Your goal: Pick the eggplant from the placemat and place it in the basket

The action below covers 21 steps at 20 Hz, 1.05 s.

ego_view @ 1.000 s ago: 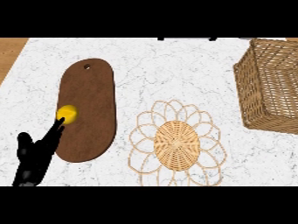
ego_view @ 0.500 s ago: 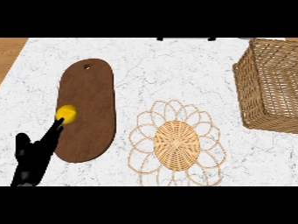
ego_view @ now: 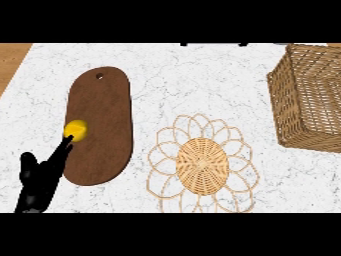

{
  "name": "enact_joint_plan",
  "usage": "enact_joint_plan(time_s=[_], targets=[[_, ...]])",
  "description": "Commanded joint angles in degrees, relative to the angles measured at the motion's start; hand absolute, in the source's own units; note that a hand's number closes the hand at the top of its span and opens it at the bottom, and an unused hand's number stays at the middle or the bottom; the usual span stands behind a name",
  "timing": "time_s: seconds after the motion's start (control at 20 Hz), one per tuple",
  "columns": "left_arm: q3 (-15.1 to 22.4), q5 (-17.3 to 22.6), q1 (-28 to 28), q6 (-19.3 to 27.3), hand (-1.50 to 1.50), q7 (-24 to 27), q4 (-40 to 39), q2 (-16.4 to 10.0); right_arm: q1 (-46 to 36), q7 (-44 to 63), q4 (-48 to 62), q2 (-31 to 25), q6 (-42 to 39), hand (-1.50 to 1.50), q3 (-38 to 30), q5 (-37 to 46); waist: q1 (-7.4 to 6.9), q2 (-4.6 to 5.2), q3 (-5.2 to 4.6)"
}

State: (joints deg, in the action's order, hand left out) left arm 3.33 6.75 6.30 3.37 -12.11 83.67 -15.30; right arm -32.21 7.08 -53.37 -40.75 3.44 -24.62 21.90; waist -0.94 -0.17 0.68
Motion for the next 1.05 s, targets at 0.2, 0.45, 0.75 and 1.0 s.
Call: enact_joint_plan(time_s=[0.2, 0.45, 0.75, 1.0], targets=[[0.3, 0.2, 1.7, -0.4, 0.00, -4.5, -0.6, 1.3, -2.3, -11.2, 10.6, -5.9, -0.8, -1.50, -2.2, -0.2, 0.18, 0.38, -0.63], [1.8, -2.2, 0.9, 0.3, 0.00, -3.0, -2.3, 3.0, -5.4, -12.2, 15.2, -6.4, 2.2, -1.50, -5.3, -2.1, 0.17, 0.46, -0.63], [-2.9, 1.5, 1.0, -4.0, 0.00, -1.8, -4.5, -0.1, -2.3, -12.3, 17.8, -12.1, -1.6, -1.50, -11.8, -7.8, 0.85, 0.32, -0.65], [0.6, -2.5, 1.5, 0.4, 0.00, -5.7, 0.5, 2.8, 2.4, -14.2, 21.6, -18.6, -6.1, -1.50, -16.4, -11.0, 1.37, 0.20, -0.60]])
